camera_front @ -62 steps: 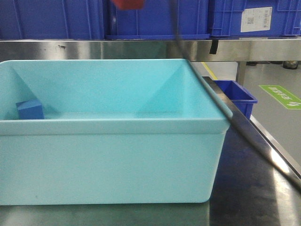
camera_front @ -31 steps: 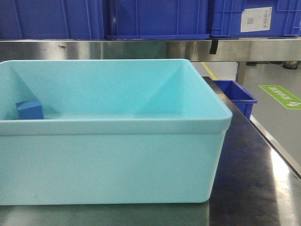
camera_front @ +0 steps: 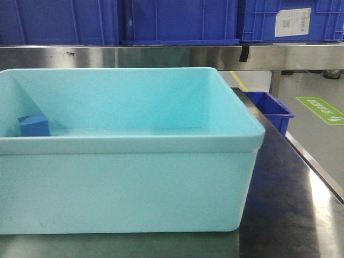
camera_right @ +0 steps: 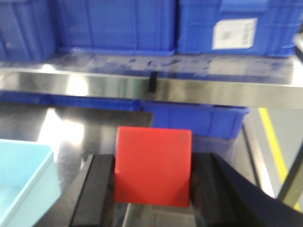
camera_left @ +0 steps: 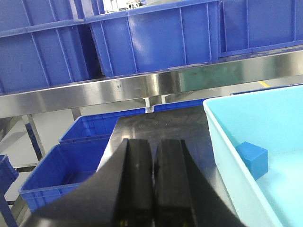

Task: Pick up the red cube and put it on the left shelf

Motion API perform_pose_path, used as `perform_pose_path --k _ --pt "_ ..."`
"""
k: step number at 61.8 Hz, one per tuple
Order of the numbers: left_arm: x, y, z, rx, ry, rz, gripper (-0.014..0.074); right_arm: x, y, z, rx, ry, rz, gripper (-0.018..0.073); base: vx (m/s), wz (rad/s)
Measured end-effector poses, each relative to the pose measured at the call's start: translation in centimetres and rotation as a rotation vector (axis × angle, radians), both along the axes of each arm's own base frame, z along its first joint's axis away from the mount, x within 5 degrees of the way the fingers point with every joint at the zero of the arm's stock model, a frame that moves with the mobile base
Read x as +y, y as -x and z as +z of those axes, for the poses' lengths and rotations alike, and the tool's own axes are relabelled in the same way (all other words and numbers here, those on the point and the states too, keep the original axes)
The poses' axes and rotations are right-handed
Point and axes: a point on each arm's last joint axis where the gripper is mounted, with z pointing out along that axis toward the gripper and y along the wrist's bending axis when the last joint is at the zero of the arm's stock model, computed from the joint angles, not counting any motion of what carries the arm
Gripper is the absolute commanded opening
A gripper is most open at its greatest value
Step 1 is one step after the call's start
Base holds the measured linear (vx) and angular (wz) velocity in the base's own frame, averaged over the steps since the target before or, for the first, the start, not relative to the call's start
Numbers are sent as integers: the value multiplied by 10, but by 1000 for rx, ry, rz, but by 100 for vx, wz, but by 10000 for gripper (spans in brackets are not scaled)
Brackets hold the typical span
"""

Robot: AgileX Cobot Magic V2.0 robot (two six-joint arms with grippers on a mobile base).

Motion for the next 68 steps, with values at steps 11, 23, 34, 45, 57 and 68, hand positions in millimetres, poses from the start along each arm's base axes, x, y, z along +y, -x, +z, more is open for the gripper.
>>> perform_pose_path --k 11,23,34,45,57,68 --pt "0 0 0 0 0 0 106 -9 22 -14 -59 -7 -52 59 0 0" --pt "0 0 0 0 0 0 106 -12 34 -30 -65 -7 -72 59 0 0" --pt "0 0 0 0 0 0 106 -12 34 -34 -59 -6 -74 59 0 0" --pt "0 0 0 0 0 0 106 -12 34 -32 -74 -8 -71 59 2 -12" --pt "0 0 0 0 0 0 106 -12 34 -31 -94 -10 -68 59 0 0" --pt "0 0 0 0 0 0 106 -12 33 -39 -77 -8 -66 59 0 0"
